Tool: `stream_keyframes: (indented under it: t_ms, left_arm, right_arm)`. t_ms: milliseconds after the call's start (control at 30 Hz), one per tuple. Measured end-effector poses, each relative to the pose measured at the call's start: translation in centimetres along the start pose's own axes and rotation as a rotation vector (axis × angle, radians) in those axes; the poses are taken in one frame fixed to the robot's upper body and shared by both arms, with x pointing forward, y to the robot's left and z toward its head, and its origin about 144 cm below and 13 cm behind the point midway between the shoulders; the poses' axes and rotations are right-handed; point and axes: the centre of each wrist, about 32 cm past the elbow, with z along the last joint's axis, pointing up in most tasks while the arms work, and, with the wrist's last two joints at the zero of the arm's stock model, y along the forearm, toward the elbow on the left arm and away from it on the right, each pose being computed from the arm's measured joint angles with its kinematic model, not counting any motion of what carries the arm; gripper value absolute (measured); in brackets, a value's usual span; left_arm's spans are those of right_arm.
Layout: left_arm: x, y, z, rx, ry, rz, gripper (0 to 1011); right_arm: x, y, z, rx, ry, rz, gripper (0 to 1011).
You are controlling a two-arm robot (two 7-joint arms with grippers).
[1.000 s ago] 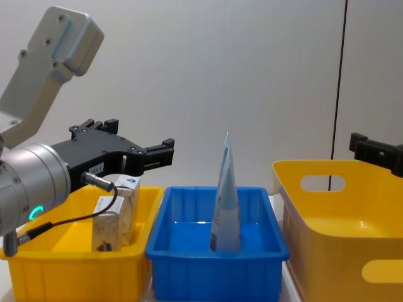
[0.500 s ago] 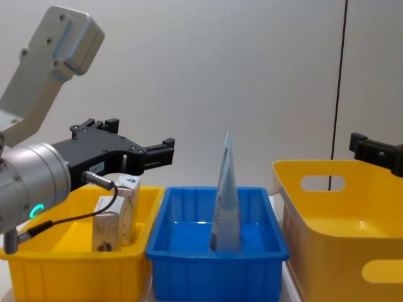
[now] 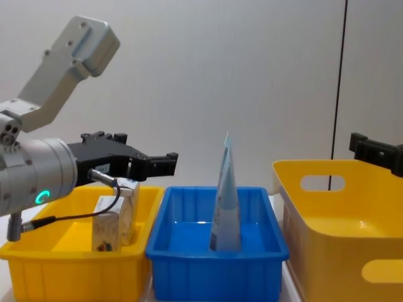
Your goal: Bimanual collaborative sorting of washing and personal care products
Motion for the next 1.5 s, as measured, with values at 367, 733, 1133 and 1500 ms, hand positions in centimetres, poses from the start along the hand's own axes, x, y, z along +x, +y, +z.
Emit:
stream_keyframes:
  t_ms: [367,733,1133,1500]
  left_arm:
    - [0.8,-0.9,0.8,0.141,0.046,-0.032,1001]
    - [0.7,-1.0,1.1,0.251,0.087,-0.005,1001]
    - [0.2,-1.0,1.5,0.289,0.041,0.071,1001]
    - [-0.4,-1.1,1.7,0.302,0.023,0.141,1001]
  right_arm:
    - [0.0,0.0,0.0,0.000,0.000,0.000,1002]
    - [0.0,0.0,0.0,0.000,0.000,0.000,1002]
    - [0.0,0.0,0.0,0.000,0.000,0.000,1002]
    - [0.0,0.0,0.0,0.000,0.000,0.000,1002]
